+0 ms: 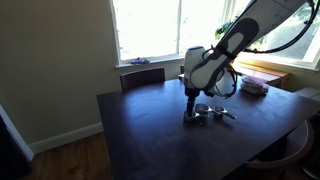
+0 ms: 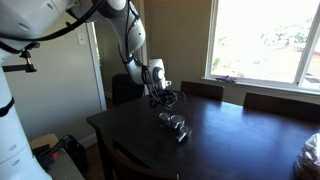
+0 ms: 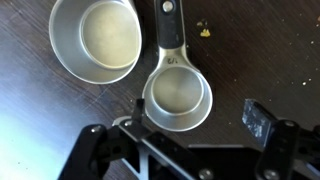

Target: Unstack the silver pots.

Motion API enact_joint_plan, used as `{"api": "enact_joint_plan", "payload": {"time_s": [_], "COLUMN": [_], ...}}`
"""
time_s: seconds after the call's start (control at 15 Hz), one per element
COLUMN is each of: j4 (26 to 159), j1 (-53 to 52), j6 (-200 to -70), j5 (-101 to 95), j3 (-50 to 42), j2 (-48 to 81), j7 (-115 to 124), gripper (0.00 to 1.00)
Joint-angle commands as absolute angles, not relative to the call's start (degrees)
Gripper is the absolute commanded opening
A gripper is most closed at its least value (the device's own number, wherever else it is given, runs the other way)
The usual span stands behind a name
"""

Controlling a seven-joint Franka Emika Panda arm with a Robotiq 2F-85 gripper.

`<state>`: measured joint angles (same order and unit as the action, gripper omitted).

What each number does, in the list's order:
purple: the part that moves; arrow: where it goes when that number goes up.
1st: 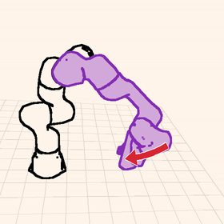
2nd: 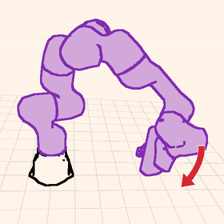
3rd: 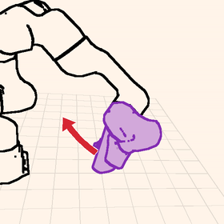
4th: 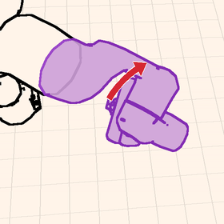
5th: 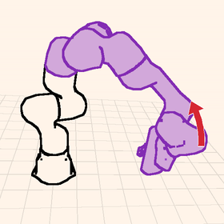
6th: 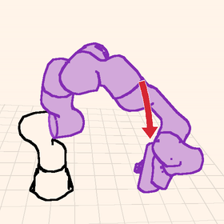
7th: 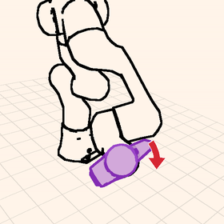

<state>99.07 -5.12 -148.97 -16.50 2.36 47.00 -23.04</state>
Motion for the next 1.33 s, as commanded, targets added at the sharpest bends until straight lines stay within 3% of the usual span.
{"api": "enact_joint_plan", "payload": {"time_s": [0.0,0.8,1.27], "j4": [104.30,106.91,114.73], "j1": [-4.68,0.19,3.96], "j6": [-147.65,-140.29,-144.93], "j5": [-16.92,-13.67,-10.86], "j3": [1.67,-1.25,-1.79], "j2": [41.58,38.84,35.38], "j7": [-20.29,-15.44,-13.75], "gripper": [1.00,1.00,1.00]}}
